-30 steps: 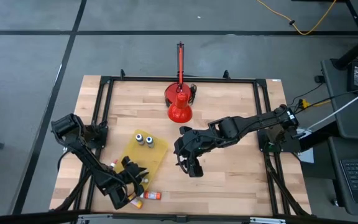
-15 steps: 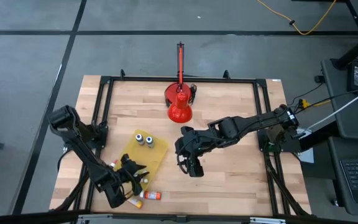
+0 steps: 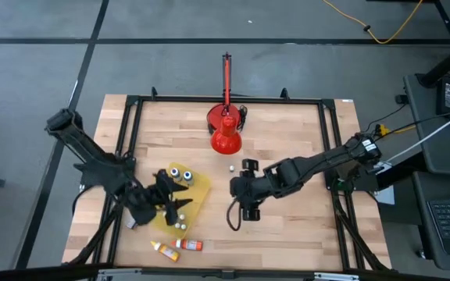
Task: Pick & Place food coloring
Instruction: Put the small blue food coloring bottle into the yellow bin
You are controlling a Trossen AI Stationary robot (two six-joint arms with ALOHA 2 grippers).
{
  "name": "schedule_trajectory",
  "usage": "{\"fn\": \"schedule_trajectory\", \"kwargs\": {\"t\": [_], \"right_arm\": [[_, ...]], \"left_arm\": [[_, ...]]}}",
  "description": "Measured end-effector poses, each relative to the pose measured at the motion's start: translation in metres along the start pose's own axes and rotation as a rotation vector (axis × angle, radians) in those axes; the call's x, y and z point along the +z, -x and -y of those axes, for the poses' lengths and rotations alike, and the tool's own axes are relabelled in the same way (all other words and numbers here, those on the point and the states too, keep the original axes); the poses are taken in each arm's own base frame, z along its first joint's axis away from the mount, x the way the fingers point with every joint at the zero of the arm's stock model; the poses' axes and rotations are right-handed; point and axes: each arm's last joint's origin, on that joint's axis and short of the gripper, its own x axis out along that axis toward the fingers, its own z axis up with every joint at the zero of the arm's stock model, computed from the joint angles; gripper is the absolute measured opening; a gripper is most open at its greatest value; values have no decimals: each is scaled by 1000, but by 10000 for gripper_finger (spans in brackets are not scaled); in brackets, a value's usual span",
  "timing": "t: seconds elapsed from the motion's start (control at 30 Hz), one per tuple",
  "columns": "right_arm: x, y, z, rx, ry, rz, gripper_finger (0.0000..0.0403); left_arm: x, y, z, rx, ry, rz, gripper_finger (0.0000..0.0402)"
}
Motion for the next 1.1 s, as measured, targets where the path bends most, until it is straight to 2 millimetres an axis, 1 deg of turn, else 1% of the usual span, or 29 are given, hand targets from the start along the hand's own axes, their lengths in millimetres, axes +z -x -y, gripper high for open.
{"fn": "schedule_trajectory", "kwargs": {"t": [0.1,0.27,0.43,0.5,0.6,0.77,0.9,1.1], "right_arm": [[-24,-9,-4,-42,-66,-23,216],[-67,-12,-19,-30,-280,41,216],[-115,-20,-49,-56,-434,112,216],[-134,-25,-62,-75,-456,116,216],[-156,-35,-81,-108,-480,136,216],[-175,-53,-103,-185,-455,182,216],[-185,-75,-113,-225,-477,200,216],[-201,-110,-123,-296,-533,278,216]], "left_arm": [[18,7,-8,-34,-10,27,225],[41,18,-17,-101,-27,79,226],[56,23,-27,-124,-13,114,224],[60,24,-30,-132,4,119,224],[64,25,-34,-151,18,111,224],[68,25,-37,-162,40,111,224],[70,23,-38,-158,56,117,224],[76,22,-39,-155,93,160,224]]}}
